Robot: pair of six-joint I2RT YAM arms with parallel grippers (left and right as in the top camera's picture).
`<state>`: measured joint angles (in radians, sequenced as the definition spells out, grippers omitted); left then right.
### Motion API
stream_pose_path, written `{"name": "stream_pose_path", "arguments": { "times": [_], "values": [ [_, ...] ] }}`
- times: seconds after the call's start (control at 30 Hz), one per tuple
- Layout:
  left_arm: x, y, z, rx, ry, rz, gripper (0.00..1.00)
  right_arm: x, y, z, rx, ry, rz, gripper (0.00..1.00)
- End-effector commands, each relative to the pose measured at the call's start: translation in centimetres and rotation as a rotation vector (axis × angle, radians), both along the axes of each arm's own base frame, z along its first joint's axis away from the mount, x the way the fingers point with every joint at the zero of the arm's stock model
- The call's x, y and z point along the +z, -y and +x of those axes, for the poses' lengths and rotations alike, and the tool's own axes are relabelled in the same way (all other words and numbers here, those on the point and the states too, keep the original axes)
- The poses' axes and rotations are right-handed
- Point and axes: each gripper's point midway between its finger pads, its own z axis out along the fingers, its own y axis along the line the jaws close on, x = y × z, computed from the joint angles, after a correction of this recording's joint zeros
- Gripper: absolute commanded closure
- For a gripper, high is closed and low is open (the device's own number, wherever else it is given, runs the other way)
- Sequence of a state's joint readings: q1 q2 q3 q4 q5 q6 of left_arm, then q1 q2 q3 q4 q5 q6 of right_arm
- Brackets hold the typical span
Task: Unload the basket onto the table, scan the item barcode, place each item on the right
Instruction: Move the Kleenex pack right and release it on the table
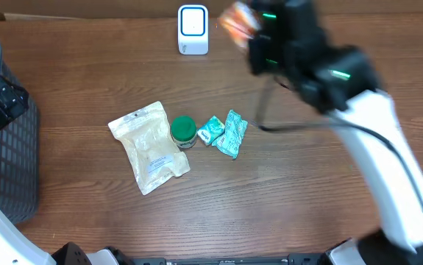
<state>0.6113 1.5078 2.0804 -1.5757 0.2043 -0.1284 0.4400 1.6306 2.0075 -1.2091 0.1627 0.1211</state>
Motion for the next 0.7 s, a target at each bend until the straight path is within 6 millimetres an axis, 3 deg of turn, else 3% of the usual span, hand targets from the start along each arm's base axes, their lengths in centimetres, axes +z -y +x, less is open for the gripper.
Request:
{"name": "stream_pose_path", "arguments": {
  "times": [0.0,0.17,0.5,0.67],
  "values": [
    [0.2,-0.2,0.1,0.013,0.006,0.0,0.01,-2.5,4.9,-1.5,-0.26,-0.177,0.114,0.96],
    [0.2,-0.2,0.1,0.013,0.006,0.0,0.0,-5.5,10.0,-4.1,-0.352,-0.397,0.173,0.96],
    [0.2,-0.2,0.1,0.013,0.006,0.0,0.0,-8.0,15.0,-4.3,-0.441,-0.489,0.296,0.96],
    [0.2,-0.2,0.1,0.013,0.006,0.0,0.0,-12.2,16.5,-4.7,-0.491,-0.569,0.295,0.96]
  ]
}}
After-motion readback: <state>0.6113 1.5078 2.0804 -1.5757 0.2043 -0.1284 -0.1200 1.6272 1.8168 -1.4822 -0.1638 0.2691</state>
